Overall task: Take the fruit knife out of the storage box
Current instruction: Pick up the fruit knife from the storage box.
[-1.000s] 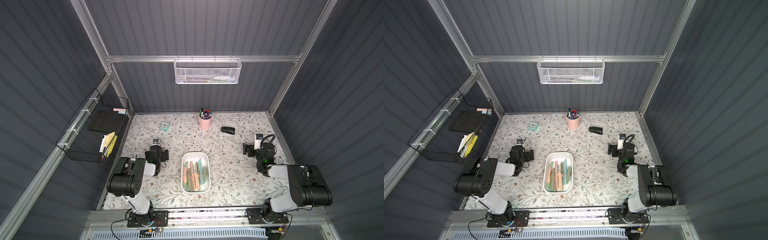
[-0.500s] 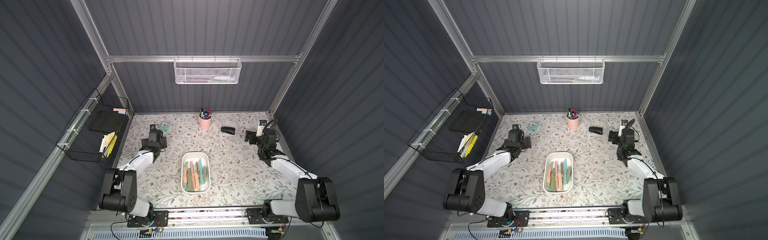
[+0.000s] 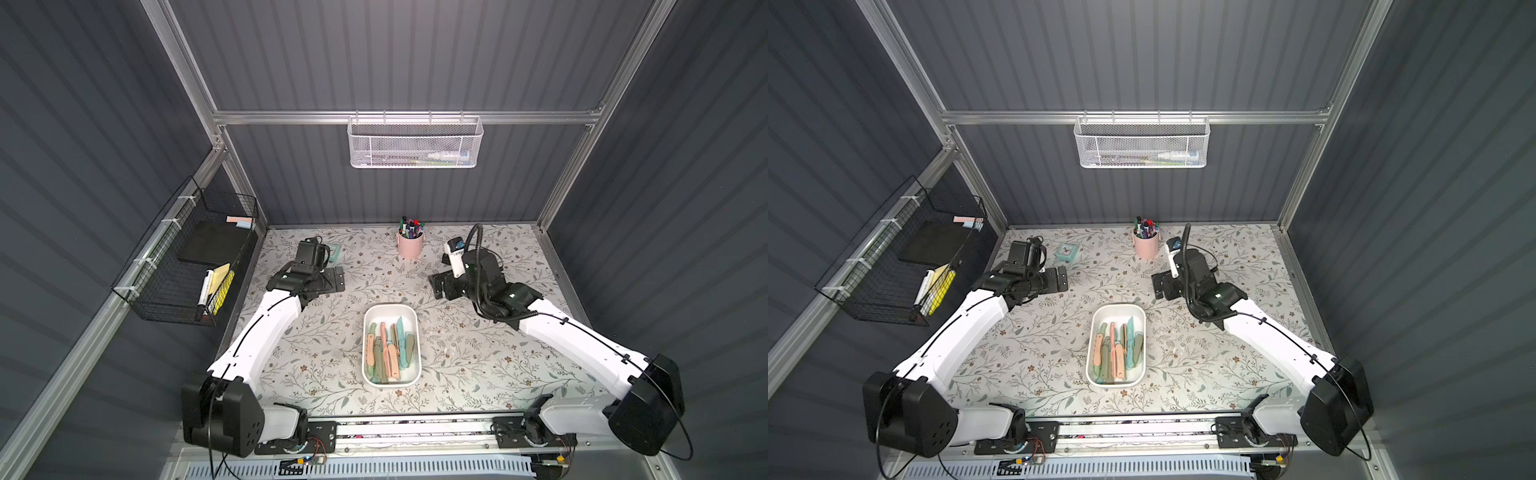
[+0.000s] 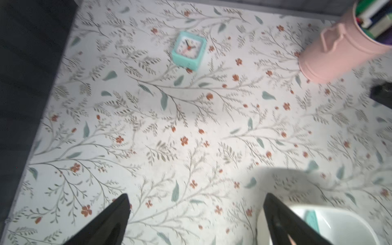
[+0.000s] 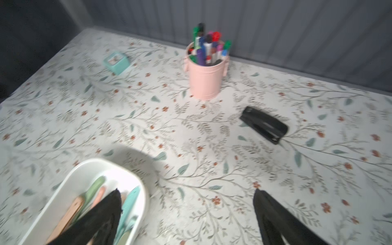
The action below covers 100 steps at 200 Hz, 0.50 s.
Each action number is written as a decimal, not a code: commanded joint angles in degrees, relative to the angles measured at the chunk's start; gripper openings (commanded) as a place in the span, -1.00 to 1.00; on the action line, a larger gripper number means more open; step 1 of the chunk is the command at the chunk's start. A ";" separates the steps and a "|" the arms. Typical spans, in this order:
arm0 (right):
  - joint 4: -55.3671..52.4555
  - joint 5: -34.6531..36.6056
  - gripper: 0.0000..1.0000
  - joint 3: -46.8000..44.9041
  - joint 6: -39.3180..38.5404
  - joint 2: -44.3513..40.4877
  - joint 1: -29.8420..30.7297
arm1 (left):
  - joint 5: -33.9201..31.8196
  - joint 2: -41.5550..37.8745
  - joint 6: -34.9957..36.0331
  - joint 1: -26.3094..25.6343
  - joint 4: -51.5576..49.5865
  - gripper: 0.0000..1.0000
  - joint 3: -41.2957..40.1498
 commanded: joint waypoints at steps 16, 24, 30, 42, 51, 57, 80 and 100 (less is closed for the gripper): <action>-12.23 -8.74 0.75 3.74 7.55 4.36 7.70 | 10.44 -6.44 0.05 -0.14 -7.63 0.99 -4.98; -14.60 -10.08 0.68 4.92 9.09 6.00 9.05 | 10.12 -7.59 -0.03 -0.18 -7.52 0.99 -6.03; -16.04 -10.73 0.65 5.73 9.94 7.25 10.14 | 9.84 -8.29 -0.06 -0.14 -7.54 0.99 -6.83; -18.42 -12.27 0.53 7.15 11.75 9.67 12.15 | 8.63 -9.15 -0.38 -0.14 -8.17 0.99 -7.75; -19.04 -14.39 0.39 7.96 12.57 11.62 13.28 | 7.99 -9.27 -0.73 -0.19 -9.73 0.99 -7.25; -19.45 -15.78 0.32 8.49 13.53 12.76 13.95 | 7.16 -9.34 -1.06 -0.30 -10.52 0.99 -6.81; -20.80 -19.92 0.15 10.89 16.69 17.41 15.76 | 1.76 -10.45 -1.16 -0.58 -11.83 0.99 -6.35; -23.36 -21.59 0.03 13.77 17.48 21.16 17.09 | 0.42 -12.13 -1.90 -0.58 -11.58 0.99 -7.22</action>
